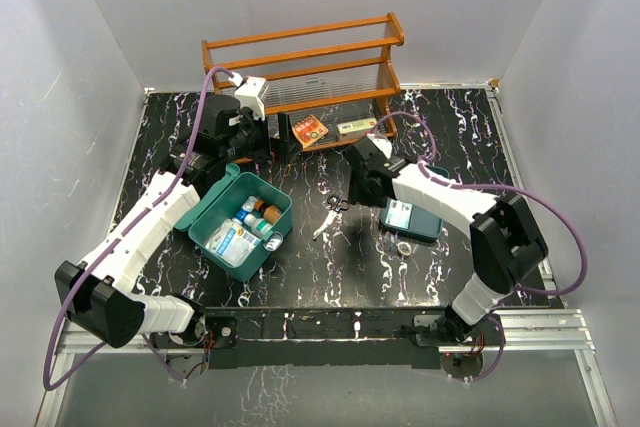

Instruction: Organize the medicine kit

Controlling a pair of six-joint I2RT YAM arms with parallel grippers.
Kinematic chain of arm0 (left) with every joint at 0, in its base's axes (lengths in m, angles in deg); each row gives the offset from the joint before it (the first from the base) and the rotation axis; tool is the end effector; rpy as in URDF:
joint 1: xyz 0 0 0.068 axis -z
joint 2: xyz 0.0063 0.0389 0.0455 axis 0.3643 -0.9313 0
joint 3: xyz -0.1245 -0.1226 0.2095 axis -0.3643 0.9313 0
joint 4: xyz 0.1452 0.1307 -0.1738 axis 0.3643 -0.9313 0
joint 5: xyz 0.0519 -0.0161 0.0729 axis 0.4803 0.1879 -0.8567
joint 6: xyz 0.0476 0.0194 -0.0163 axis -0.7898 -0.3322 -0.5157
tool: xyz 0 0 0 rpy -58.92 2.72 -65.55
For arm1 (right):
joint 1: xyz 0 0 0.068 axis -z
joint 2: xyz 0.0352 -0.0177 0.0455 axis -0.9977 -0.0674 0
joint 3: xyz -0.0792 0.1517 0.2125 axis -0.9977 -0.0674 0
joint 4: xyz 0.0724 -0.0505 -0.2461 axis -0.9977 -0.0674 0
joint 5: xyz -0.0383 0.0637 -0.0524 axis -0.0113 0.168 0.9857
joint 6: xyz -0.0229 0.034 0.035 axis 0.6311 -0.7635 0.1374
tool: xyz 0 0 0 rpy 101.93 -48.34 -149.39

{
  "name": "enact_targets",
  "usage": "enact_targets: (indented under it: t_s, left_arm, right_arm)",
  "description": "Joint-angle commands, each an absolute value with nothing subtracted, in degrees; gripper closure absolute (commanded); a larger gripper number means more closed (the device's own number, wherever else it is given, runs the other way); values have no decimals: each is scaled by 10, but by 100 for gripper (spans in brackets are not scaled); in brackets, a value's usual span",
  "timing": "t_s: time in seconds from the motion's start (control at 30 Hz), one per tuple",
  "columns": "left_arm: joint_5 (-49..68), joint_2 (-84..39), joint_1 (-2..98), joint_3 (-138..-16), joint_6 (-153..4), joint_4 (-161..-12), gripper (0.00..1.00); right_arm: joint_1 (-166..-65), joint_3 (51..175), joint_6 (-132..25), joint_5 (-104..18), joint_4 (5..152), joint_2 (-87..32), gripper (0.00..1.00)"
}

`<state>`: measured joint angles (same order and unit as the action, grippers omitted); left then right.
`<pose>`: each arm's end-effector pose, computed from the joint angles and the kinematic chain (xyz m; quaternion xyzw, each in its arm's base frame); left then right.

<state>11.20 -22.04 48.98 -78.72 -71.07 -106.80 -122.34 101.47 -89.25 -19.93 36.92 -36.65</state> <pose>0.2617 -0.1439 0.3897 0.1391 0.8010 -0.2759 0.5128 0.2533 0.1738 0.2220 0.0789 0.9708 0.0152 0.2259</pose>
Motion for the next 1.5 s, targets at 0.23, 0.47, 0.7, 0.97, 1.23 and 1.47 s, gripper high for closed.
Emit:
enact_targets:
  t_s: [0.23,0.47,0.7,0.97,1.23,1.47]
  left_arm:
    - [120,-213,493,-793,-699,-1063,2]
    - [117,-212,493,-796,-699,-1068,2]
    - [114,-215,493,-797,-700,-1069,2]
    - [115,-214,492,-791,-699,-1069,2]
    - [114,-216,493,-791,-700,-1067,2]
    - [111,-216,493,-791,-702,-1069,2]
  right_arm:
    - [-1191,885,-1070,-88,239,-219,75]
    - [-1140,847,-1011,-157,284,-213,76]
    - [-1119,827,-988,-194,298,-216,75]
    - [-1117,809,-979,-218,306,-183,72]
    - [-1113,805,-967,-235,317,-218,73]
    - [-1110,803,-959,-236,333,-256,77]
